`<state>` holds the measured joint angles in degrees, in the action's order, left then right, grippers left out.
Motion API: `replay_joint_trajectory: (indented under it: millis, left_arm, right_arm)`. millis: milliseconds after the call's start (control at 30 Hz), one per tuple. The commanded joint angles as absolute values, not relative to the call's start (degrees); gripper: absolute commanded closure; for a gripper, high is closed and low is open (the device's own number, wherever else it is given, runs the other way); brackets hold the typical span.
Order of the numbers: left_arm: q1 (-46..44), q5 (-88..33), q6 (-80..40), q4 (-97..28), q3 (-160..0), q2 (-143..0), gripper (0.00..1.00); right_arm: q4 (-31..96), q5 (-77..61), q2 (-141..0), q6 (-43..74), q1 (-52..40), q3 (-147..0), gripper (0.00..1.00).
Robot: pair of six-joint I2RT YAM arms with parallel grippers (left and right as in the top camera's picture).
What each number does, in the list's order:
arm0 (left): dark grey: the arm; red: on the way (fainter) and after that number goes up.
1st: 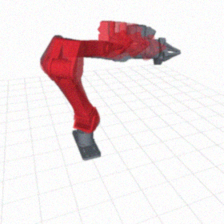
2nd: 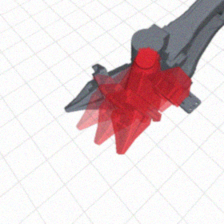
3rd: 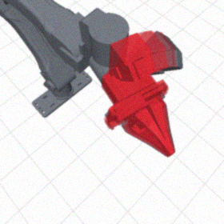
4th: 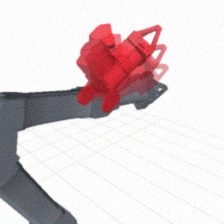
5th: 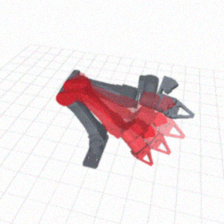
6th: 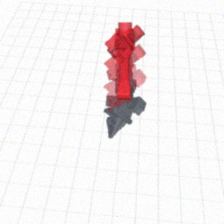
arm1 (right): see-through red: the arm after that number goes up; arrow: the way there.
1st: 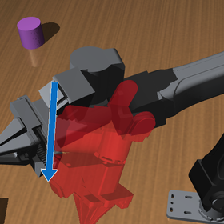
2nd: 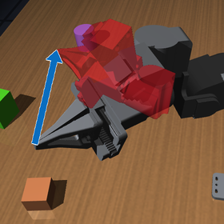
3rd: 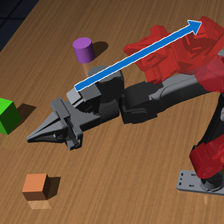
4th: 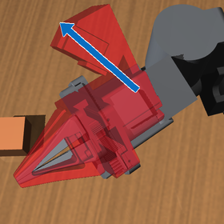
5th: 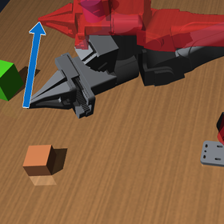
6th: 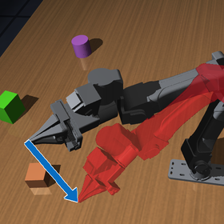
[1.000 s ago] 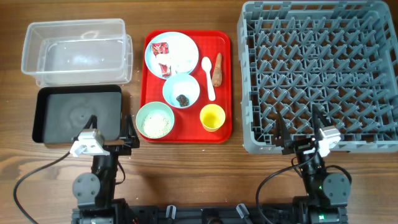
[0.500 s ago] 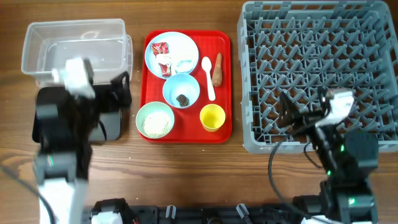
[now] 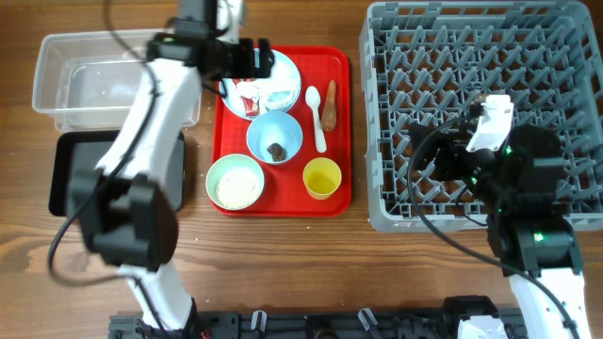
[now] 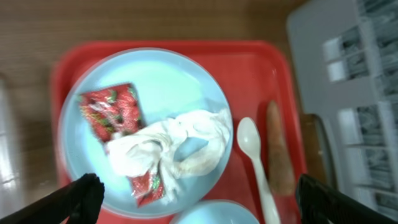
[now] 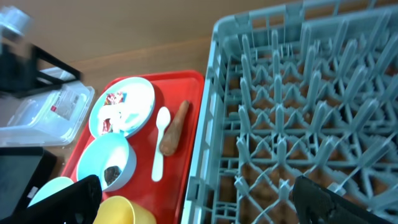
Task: Sort waste into correct bins and load items into the dishwasher rack
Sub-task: 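Reach left gripper to the white plate and grasp wrapper and tissue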
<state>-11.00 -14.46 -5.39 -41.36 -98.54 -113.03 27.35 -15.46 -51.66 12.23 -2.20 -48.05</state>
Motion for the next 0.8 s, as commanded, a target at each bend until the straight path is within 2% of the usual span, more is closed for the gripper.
replay_joint_trajectory:
  millis: [0,100,433,767]
  left_arm:
    - [-12.19,-13.82,-5.37,-39.09,-99.48,-119.98,0.00]
    - [-12.45,-12.51,-6.76,-37.39,-99.48,-123.74,0.00]
    - [-16.62,4.45,-7.94,-34.46,-99.44,-127.90,0.00]
    - [-17.26,4.58,-7.97,-33.80,-99.44,-132.00,0.00]
  right_arm:
    - [28.18,-16.84,-53.78,15.64,-2.17,-49.23,0.00]
    - [28.40,-16.84,-55.46,15.64,-2.17,-49.23,0.00]
    - [28.40,-16.86,-59.40,15.64,-2.17,-49.23,0.00]
    - [28.58,-16.84,-59.48,15.64,-2.17,-49.23,0.00]
